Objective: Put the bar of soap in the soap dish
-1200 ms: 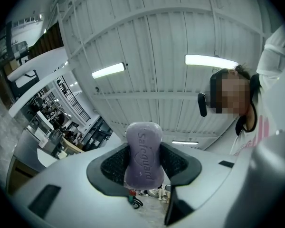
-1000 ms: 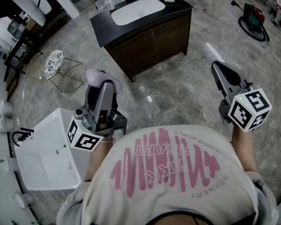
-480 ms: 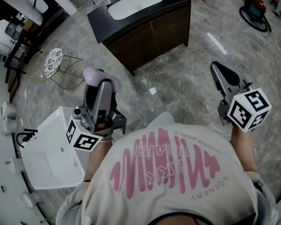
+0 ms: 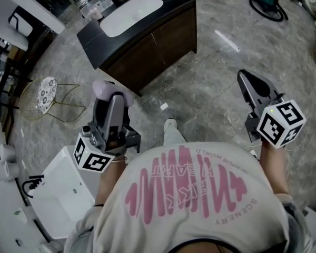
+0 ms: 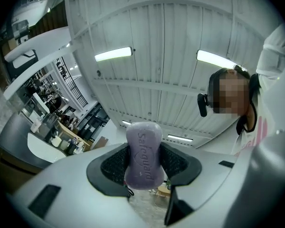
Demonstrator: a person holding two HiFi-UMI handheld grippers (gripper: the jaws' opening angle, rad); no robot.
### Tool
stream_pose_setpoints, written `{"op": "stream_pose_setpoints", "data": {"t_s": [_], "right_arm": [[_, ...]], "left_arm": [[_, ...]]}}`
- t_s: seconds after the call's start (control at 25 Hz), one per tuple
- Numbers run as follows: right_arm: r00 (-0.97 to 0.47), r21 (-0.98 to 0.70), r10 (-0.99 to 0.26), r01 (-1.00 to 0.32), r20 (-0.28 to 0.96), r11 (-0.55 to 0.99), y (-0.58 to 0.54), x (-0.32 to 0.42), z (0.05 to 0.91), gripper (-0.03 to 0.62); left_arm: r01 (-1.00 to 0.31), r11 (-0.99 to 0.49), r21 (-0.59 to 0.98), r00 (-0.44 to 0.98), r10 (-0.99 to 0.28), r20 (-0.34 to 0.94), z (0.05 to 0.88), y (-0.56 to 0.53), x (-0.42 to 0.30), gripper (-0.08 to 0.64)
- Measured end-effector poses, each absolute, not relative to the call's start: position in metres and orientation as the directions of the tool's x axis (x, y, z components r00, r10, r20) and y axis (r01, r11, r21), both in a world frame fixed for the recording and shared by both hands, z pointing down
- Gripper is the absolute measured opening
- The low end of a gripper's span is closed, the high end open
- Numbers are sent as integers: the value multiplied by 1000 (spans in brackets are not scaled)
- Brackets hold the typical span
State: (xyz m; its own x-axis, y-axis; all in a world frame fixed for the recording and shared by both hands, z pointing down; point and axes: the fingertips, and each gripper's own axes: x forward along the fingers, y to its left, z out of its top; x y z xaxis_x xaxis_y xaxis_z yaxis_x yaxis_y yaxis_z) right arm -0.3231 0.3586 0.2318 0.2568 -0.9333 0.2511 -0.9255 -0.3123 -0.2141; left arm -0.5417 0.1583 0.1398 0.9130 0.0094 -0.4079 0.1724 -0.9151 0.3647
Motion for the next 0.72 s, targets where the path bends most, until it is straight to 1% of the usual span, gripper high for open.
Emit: {"op": "stream_pose_setpoints", "data": {"t_s": [0.2, 0.36, 0.72], "right_arm": [[296, -196, -924, -918, 243, -346, 320, -305, 224, 18], [316, -212, -924, -908, 216, -361, 285, -296, 214, 18], [325, -206, -924, -908, 203, -364, 199, -281, 209, 18]], "left_arm": [[239, -912, 332, 895, 75, -439, 125, 113, -514, 204], [273, -908, 318, 893, 116, -435, 118, 78, -499, 204], [300, -904, 306, 892, 152, -426, 119, -2, -475, 204]]}}
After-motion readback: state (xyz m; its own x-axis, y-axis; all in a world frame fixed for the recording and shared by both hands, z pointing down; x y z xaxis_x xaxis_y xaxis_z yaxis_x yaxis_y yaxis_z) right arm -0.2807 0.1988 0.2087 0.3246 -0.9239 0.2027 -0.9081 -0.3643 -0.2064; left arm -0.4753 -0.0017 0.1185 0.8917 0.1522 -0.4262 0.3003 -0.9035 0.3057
